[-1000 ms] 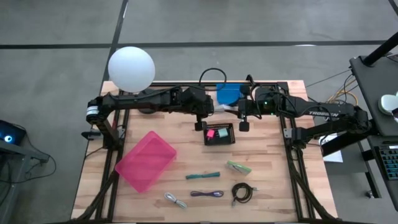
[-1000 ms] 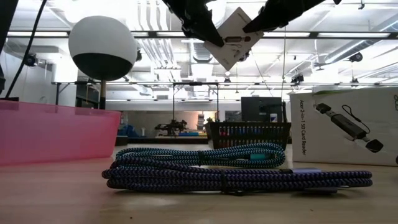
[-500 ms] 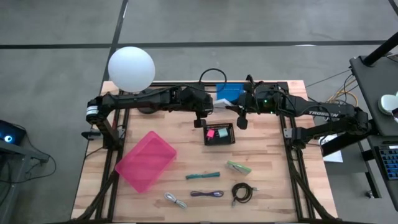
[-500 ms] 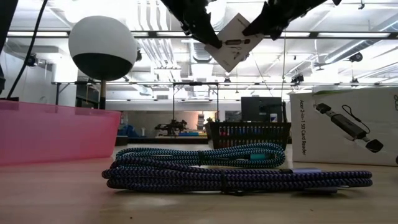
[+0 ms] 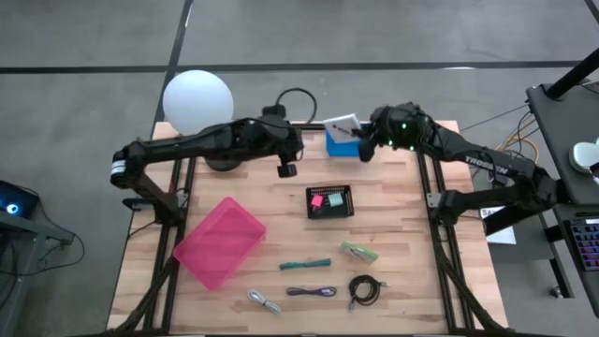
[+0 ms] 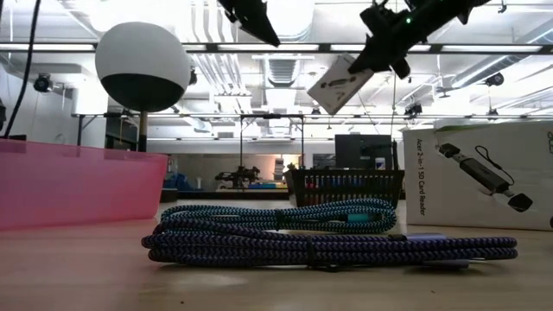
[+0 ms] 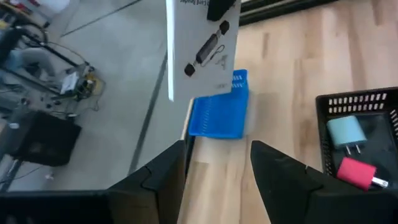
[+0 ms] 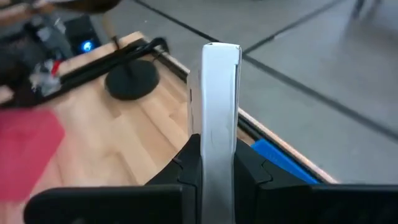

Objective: Pick and place items into bin
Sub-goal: Put the left white box into the blue bin

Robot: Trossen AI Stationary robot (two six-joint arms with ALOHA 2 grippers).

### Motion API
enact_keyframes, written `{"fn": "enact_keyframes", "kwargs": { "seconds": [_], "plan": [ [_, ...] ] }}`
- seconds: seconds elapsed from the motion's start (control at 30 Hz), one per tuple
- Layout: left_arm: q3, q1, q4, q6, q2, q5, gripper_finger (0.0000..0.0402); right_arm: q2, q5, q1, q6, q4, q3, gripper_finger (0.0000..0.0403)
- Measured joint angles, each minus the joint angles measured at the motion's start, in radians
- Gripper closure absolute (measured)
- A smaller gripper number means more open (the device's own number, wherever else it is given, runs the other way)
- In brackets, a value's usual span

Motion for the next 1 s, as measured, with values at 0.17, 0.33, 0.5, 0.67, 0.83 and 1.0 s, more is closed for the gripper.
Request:
{"fn": "enact_keyframes", "kwargs": {
  "seconds": [0.17, 0.33, 0.5, 0.67, 0.83, 1.0],
  "plan": [
    [-0.002, 0.001, 0.003, 0.0, -0.043, -0.079, 0.0235, 0.028, -0.128, -0.112, 0.152, 0.007, -0.01, 0.0368],
    [-0.002, 0.001, 0.001, 0.0, -0.064, -0.121, 0.0235, 0.104, -0.195, -0.19, 0.293, 0.006, -0.016, 0.0368],
    [-0.002, 0.001, 0.0, 0.001, -0.074, -0.122, 0.0235, 0.211, -0.221, -0.234, 0.4, 0.032, -0.017, 0.0369],
    [-0.002, 0.001, 0.001, 0.007, -0.074, -0.123, 0.0235, 0.297, -0.214, -0.259, 0.479, 0.033, -0.018, 0.0369],
    [-0.002, 0.001, 0.001, 0.007, -0.074, -0.124, 0.0235, 0.338, -0.186, -0.264, 0.524, 0.034, -0.018, 0.0369],
    [-0.002, 0.001, 0.001, 0.008, -0.074, -0.124, 0.0235, 0.34, -0.132, -0.264, 0.561, 0.048, -0.018, 0.0369]
  ]
}}
